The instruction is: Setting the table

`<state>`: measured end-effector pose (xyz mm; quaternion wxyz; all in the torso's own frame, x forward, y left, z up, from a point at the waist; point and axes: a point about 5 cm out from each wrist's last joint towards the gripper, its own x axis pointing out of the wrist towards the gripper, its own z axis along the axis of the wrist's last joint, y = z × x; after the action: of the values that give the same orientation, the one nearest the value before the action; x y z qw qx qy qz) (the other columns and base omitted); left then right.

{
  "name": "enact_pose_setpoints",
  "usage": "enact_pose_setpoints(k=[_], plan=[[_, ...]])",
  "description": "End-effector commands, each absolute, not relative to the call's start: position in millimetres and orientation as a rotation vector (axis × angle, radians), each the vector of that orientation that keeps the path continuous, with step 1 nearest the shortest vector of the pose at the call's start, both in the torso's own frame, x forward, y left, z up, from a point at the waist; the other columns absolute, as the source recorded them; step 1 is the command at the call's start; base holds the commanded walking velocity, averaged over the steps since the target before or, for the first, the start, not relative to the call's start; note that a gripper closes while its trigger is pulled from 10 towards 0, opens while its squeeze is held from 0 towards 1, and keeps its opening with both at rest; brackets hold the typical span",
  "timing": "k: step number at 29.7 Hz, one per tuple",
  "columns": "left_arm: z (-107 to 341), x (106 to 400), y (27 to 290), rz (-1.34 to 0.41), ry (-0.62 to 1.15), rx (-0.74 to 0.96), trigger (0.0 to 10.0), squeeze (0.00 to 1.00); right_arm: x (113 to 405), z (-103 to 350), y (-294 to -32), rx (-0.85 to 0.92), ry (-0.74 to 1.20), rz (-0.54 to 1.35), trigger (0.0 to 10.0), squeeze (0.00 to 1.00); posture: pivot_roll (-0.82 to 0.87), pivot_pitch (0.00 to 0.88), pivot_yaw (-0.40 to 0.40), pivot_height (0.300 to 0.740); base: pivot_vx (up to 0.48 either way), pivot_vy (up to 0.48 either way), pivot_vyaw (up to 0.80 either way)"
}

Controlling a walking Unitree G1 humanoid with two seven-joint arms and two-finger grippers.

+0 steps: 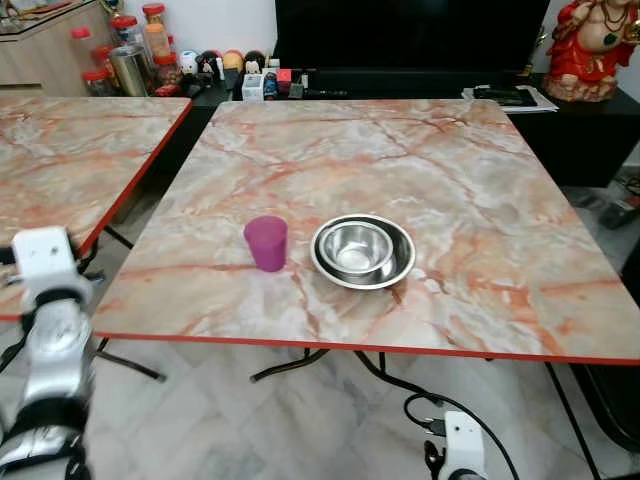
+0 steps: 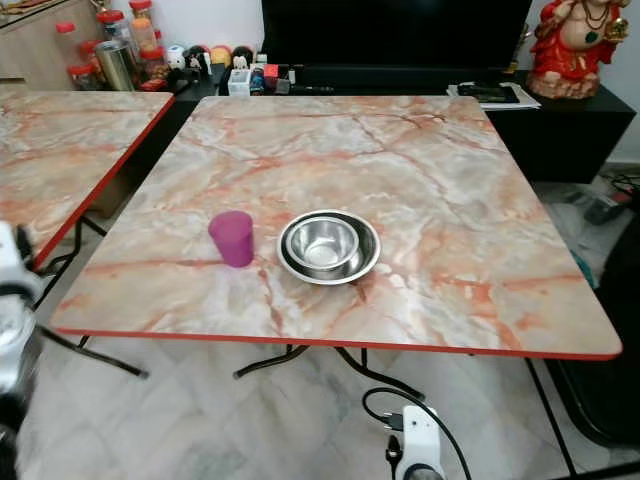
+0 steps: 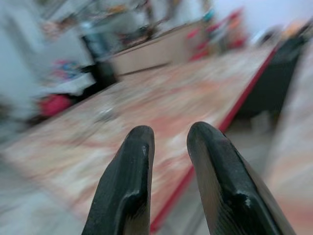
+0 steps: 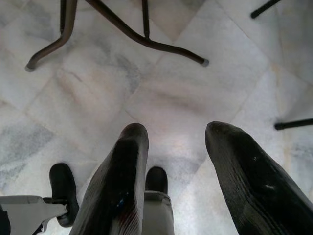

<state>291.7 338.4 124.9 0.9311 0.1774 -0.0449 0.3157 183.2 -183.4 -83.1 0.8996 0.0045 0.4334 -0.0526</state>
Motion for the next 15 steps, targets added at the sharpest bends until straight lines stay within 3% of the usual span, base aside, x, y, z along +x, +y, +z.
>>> enact_pose_setpoints(k=[1, 3, 9, 12, 14, 15], plan=[[115, 281, 348, 0.707, -0.04, 0.429, 10.0, 0.0, 183, -84, -181, 0.011, 0.908, -0.101, 10.0, 0.0, 0.01, 0.0, 0.011, 0.74, 0.0, 0.0, 0.0], [102, 270, 354, 0.746, 0.016, 0.453, 10.0, 0.0, 183, -84, -181, 0.014, 0.908, -0.104, 10.0, 0.0, 0.01, 0.0, 0.012, 0.74, 0.0, 0.0, 0.0], [35, 215, 370, 0.88, 0.398, 0.473, 10.0, 0.0, 177, -86, -181, 0.022, 0.919, -0.117, 10.0, 0.0, 0.0, 0.0, 0.036, 0.74, 0.0, 0.0, 0.0], [10, 201, 358, 0.813, 0.511, 0.483, 10.0, 0.0, 175, -88, -181, 0.023, 0.925, -0.119, 10.0, 0.0, -0.01, 0.0, 0.043, 0.74, 0.0, 0.0, 0.0], [-19, 193, 331, 0.635, 0.633, 0.49, 10.0, 0.0, 173, -88, -181, 0.025, 0.931, -0.121, 10.0, 0.0, -0.02, 0.0, 0.045, 0.74, 0.0, 0.0, 0.0], [-19, 193, 331, 0.635, 0.633, 0.49, 10.0, 0.0, 173, -88, -181, 0.025, 0.931, -0.121, 10.0, 0.0, -0.02, 0.0, 0.045, 0.74, 0.0, 0.0, 0.0]])
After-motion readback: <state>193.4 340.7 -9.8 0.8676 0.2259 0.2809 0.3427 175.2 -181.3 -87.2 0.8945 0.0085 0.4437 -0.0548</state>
